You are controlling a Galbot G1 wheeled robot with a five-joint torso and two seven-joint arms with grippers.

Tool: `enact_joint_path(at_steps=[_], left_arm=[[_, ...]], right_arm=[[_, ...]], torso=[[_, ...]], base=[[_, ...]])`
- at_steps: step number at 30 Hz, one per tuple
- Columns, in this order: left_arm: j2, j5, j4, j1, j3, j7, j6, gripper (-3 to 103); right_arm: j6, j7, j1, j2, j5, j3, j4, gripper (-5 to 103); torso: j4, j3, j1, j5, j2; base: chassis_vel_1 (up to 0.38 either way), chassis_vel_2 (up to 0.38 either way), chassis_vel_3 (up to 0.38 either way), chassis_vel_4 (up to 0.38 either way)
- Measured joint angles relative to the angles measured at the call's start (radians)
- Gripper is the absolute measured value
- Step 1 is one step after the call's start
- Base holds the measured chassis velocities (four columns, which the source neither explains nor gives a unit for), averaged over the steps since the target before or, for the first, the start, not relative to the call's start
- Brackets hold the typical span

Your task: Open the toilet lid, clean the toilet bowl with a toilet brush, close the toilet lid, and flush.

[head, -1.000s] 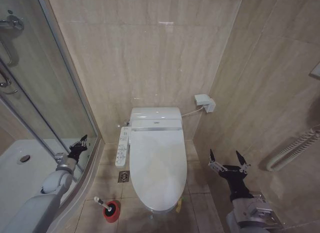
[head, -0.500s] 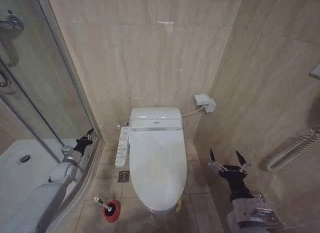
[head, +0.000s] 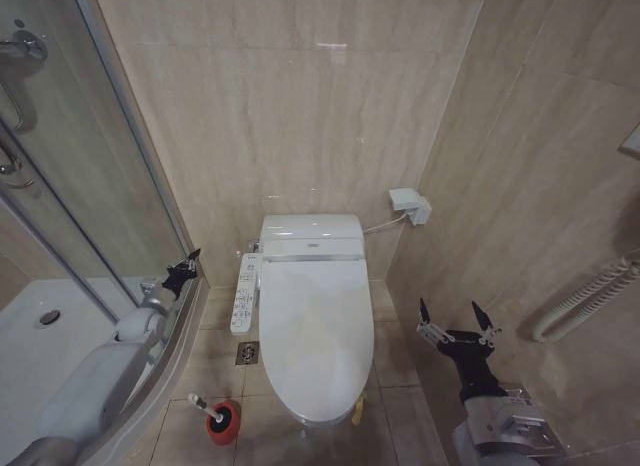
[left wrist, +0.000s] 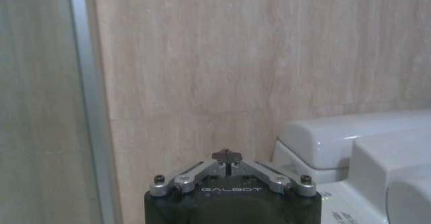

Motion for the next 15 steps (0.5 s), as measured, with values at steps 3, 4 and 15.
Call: enact_joint_path(at_steps=[3, 4, 15], left_arm=[[-0.004, 0.001, 0.024, -0.021, 0.022, 0.016, -0.001, 0], [-0.007, 0.001, 0.036, -0.031, 0.030, 0.029, -0.006, 0], [-0.052, 0.040, 0.171, -0.147, 0.067, 0.178, -0.109, 0]], right_arm=[[0.000, 0.000, 0.000, 0.000, 0.000, 0.000, 0.000, 100], [0.000, 0.000, 0.000, 0.000, 0.000, 0.000, 0.000, 100], [0.000, 0.000, 0.000, 0.000, 0.000, 0.000, 0.000, 100]], torso=[[-0.0001, 0.000, 0.000, 0.0000, 0.000], [0.0000, 0.000, 0.000, 0.0000, 0.000], [-0.0001, 0.000, 0.000, 0.0000, 0.000]], base=[[0.000, 0.000, 0.000, 0.000], [0.000, 0.000, 0.000, 0.000], [0.000, 0.000, 0.000, 0.000]])
